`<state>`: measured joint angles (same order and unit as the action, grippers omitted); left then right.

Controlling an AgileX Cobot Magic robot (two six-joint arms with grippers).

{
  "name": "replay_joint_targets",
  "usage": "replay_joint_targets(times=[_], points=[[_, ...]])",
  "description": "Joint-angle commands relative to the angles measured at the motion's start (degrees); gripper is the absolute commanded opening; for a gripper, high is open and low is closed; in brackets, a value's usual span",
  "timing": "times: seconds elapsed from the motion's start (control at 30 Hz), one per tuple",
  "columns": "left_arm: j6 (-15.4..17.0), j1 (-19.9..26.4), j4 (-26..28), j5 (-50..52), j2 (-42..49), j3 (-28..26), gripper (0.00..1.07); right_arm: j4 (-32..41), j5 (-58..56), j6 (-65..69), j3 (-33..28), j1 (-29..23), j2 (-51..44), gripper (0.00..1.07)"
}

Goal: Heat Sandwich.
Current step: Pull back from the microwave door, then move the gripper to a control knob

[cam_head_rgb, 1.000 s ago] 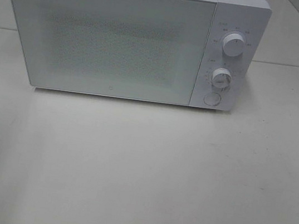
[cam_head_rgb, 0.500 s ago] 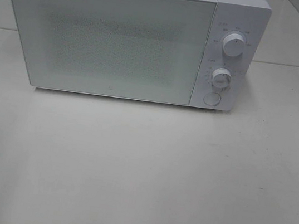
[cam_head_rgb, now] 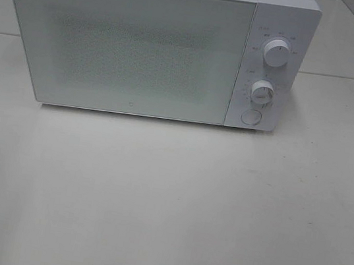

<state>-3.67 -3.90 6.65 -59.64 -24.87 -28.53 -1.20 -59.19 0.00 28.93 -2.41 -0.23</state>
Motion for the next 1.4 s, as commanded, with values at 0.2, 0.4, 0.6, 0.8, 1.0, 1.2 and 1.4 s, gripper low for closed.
replay_joint_targets(times=[0.2,0.4,0.6,0.8,1.0,1.2,1.4], points=[[0.11,0.06,0.06,0.17,13.35,0.17,1.01,0.06,0.17,-0.29,-0.06,0.4,-1.6,0.76],[0.11,0.86,0.23,0.17,19.08,0.17,1.01,0.06,0.17,-0.29,-0.06,0.4,-1.6,0.76],[0.11,6.25,0.17,0.17,25.9,0.17,1.01,0.06,0.17,-0.29,-0.06,0.4,-1.6,0.76],[0.11,6.25,0.11,0.23,26.59,0.17,1.01,0.06,0.17,-0.29,-0.06,0.4,-1.6,0.76],[0.11,6.25,0.11,0.23,26.76,0.17,1.01,0.06,0.17,-0.29,-0.06,0.4,-1.6,0.76],[0.11,6.25,0.11,0.23,26.76,0.17,1.01,0.06,0.17,-0.29,-0.06,0.4,-1.6,0.76],[0.11,6.25,0.11,0.23,26.76,0.17,1.01,0.06,0.17,-0.29,-0.06,0.4,-1.6,0.76]])
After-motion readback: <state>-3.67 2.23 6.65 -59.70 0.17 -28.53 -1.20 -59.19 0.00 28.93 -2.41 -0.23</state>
